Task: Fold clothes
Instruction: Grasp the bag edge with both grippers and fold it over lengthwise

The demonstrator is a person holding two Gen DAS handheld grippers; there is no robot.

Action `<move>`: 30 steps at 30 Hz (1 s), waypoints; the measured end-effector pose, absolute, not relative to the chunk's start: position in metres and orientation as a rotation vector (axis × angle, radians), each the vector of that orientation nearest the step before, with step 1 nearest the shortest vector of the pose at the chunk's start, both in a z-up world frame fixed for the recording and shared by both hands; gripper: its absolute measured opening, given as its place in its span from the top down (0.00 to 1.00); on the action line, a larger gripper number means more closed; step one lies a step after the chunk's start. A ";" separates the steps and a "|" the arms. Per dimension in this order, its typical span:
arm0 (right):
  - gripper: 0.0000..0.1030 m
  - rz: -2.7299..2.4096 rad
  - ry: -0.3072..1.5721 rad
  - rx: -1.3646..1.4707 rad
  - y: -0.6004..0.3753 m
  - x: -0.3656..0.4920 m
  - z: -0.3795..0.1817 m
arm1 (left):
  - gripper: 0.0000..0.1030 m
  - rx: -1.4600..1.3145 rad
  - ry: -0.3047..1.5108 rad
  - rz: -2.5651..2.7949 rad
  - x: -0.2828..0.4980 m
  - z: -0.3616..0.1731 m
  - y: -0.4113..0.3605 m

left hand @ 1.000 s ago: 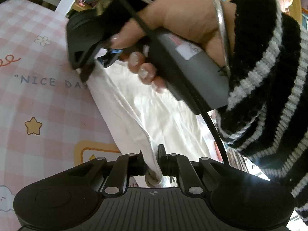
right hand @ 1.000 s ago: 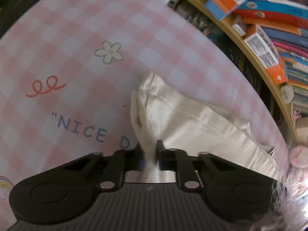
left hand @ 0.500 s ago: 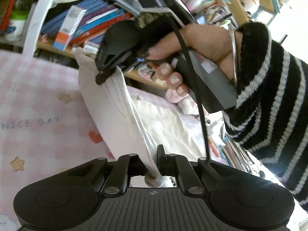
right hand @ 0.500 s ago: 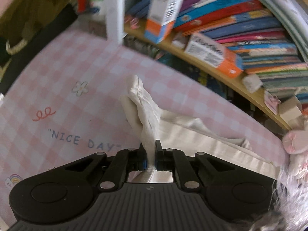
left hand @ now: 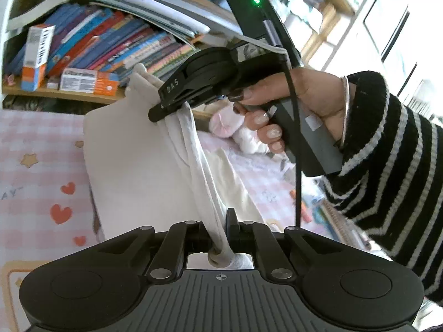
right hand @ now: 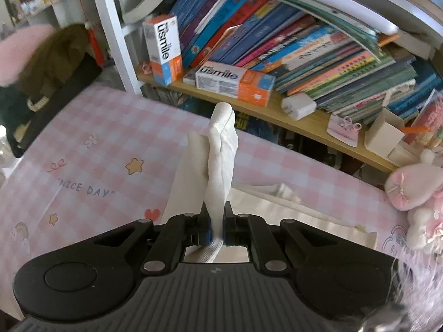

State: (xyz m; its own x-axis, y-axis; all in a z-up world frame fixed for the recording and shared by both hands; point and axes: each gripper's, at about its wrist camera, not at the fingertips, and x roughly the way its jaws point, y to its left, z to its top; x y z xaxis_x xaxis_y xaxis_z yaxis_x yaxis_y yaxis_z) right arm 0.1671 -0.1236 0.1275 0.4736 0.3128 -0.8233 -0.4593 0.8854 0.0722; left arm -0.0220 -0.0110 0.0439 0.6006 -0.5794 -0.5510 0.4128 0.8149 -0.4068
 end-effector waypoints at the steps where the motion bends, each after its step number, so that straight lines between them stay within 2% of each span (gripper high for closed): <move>1: 0.94 0.487 0.962 -0.155 -0.135 0.168 0.126 | 0.93 -0.238 0.731 -0.567 -0.019 0.044 -0.020; 15: 0.94 0.582 0.944 -0.036 -0.252 0.178 0.085 | 0.93 -0.134 0.817 -0.462 -0.007 0.039 -0.113; 27: 0.94 0.578 0.985 0.028 -0.291 0.188 0.058 | 0.92 -0.079 0.891 -0.467 0.002 0.026 -0.150; 30: 0.93 0.560 1.004 0.030 -0.297 0.190 0.047 | 0.80 -0.113 0.912 -0.512 0.002 0.023 -0.152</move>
